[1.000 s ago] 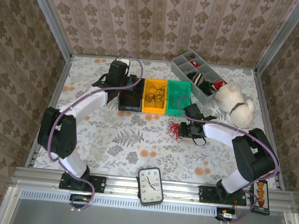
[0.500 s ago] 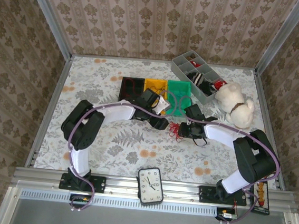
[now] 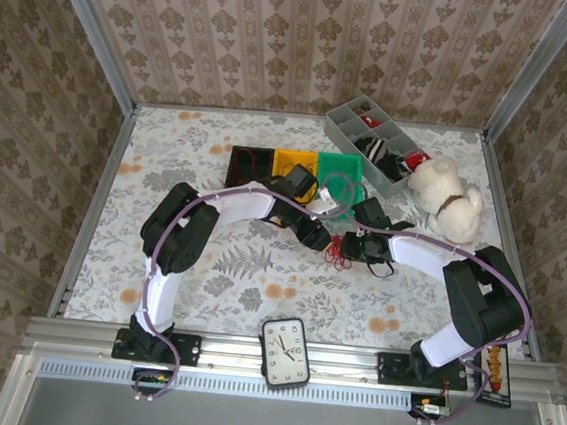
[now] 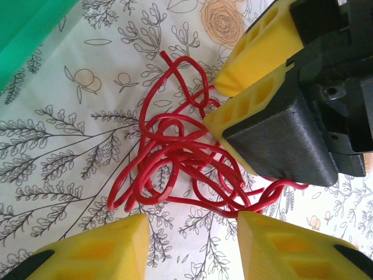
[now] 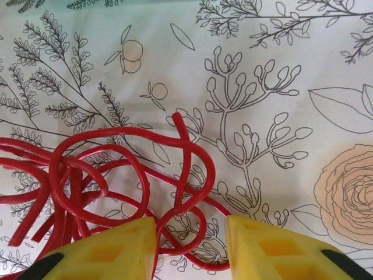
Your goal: Untangle the cables
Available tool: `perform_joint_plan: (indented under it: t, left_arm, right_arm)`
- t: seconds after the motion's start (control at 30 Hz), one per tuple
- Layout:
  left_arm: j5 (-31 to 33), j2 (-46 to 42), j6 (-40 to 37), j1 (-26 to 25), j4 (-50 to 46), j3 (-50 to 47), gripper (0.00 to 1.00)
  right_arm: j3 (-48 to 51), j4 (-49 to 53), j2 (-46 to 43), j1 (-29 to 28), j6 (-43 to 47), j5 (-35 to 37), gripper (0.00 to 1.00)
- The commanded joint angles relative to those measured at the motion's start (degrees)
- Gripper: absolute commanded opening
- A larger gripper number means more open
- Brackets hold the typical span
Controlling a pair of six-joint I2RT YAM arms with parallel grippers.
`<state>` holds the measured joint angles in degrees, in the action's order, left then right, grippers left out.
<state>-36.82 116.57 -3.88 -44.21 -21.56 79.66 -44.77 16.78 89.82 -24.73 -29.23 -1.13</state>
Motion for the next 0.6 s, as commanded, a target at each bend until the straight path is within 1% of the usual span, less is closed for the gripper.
perform_joint_plan:
  t: [0.0, 0.13, 0.17, 0.37, 0.57]
  left_arm:
    - [-2.58, 1.86, -1.92, -0.39, -2.2, 2.04, 0.43]
    - [-0.49, 2.34, -1.23, -0.65, -1.12, 2.38, 0.43]
    - [1.47, 2.34, -0.95, -0.82, -0.91, 2.43, 0.45]
    - [2.6, 1.4, -0.91, -1.15, 0.54, 1.23, 0.49]
    - [2.86, 0.77, -1.22, -1.17, 1.15, 0.62, 0.53]
  right_arm:
    - [0.15, -1.67, -0.53, 0.38, -1.6, -2.87, 0.38]
    - [-0.53, -2.55, 0.39, 0.58, -3.33, -3.31, 0.38]
    - [-0.58, -2.65, 0.61, 0.85, -4.11, -3.14, 0.37]
    - [0.48, -5.09, 1.15, 3.38, -8.91, -3.5, 0.36]
    - [0.39, -6.54, 1.5, 4.81, -11.01, -4.78, 0.35]
